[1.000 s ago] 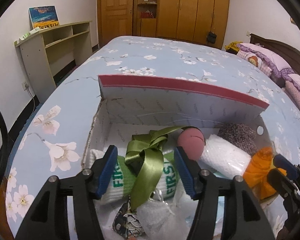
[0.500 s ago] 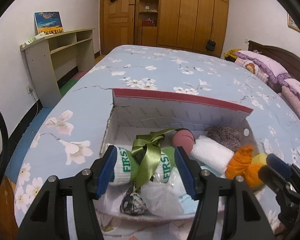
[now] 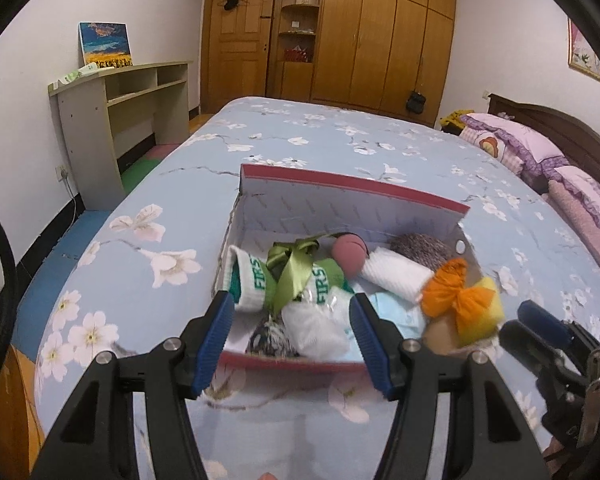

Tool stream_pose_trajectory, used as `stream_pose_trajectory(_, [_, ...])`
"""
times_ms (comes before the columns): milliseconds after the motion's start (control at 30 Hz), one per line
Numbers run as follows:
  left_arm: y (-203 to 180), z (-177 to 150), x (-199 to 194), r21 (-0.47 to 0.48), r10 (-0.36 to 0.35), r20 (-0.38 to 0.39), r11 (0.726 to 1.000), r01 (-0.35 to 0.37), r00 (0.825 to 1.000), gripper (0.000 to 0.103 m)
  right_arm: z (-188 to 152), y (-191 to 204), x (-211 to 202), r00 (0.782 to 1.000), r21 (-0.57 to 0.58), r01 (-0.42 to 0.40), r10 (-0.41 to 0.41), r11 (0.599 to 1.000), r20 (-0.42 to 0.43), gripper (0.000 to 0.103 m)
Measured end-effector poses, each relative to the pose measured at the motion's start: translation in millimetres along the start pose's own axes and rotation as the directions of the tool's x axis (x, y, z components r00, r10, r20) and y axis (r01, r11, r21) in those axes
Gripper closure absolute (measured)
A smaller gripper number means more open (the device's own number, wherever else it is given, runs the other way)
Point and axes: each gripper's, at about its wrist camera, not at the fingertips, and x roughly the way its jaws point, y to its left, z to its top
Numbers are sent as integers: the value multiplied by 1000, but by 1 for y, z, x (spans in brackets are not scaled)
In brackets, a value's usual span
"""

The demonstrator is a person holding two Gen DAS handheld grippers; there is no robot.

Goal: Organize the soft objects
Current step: 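Withdraw both tools back from the pink box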

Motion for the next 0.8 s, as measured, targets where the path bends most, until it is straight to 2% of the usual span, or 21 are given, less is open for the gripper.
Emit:
stream_pose_trajectory(167, [-1,-13,-12,-13,-2,-12,1000,2,1000,37,-11,10,-8,1000,-18,4,-4,1000,-4,40])
stream_pose_trajectory(433, [-4,-41,-20,-29,-20,-42,999,18,999,37,-34,15,-9,999,-25,19,-21,1000,-47,40])
stream_pose_trajectory(800, [-9,-70,-3,-37,-43,-109,999,39,993,37,-57,13,4,992,-24,60,-62,998,-114,40])
